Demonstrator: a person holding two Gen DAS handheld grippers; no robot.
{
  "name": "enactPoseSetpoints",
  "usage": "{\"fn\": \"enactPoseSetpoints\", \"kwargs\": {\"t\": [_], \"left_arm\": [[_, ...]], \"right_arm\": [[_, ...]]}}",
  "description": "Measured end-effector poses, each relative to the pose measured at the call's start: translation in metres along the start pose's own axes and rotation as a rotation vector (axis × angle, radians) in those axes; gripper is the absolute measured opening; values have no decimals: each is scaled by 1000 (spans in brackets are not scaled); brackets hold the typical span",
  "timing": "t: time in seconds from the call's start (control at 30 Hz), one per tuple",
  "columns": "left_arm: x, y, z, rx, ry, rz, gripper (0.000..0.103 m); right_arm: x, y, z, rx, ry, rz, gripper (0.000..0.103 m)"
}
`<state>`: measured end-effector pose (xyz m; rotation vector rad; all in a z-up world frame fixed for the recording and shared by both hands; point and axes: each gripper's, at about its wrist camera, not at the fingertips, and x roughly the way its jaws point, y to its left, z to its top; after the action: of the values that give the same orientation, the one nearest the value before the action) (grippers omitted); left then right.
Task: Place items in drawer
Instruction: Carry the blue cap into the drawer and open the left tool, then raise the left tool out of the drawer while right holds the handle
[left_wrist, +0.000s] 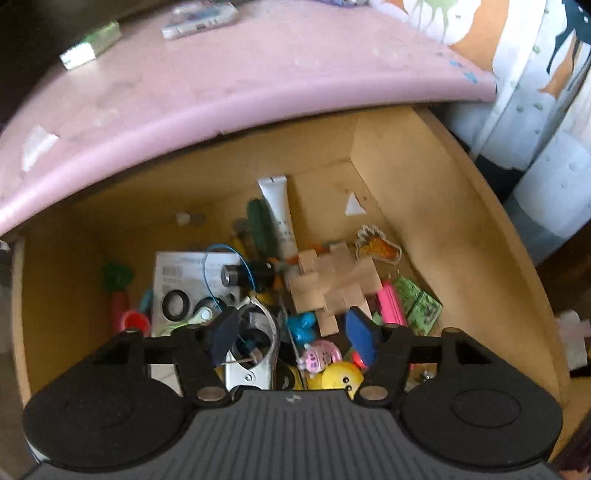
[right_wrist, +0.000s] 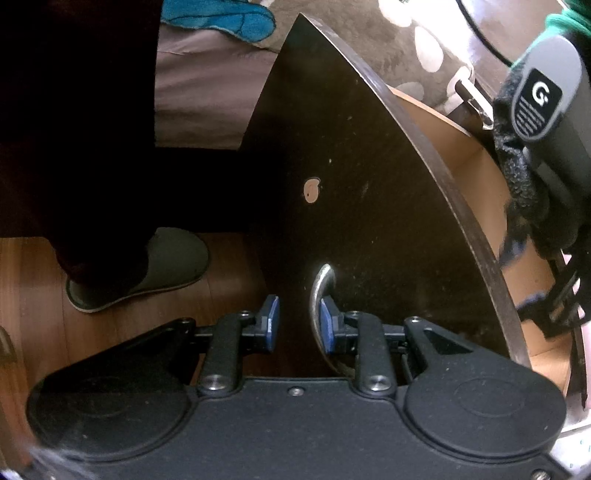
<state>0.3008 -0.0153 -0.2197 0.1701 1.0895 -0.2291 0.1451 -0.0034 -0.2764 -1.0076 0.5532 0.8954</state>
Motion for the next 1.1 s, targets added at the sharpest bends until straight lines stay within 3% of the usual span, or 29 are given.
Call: {"fn": "enactPoseSetpoints", "kwargs": {"t": [0.5,1.03,1.1], "left_arm": [[-65,8,-17,-32,-83,32,64],[-130,26,-73,-93,-166,13,64],[-135,27,-78,-80,-169,40,64]], "right_arm": [[4,-3,2,26,23,-7,20],[6,6,10,42,101,-70,21],[7,8,11,43,115,-84,21]]}}
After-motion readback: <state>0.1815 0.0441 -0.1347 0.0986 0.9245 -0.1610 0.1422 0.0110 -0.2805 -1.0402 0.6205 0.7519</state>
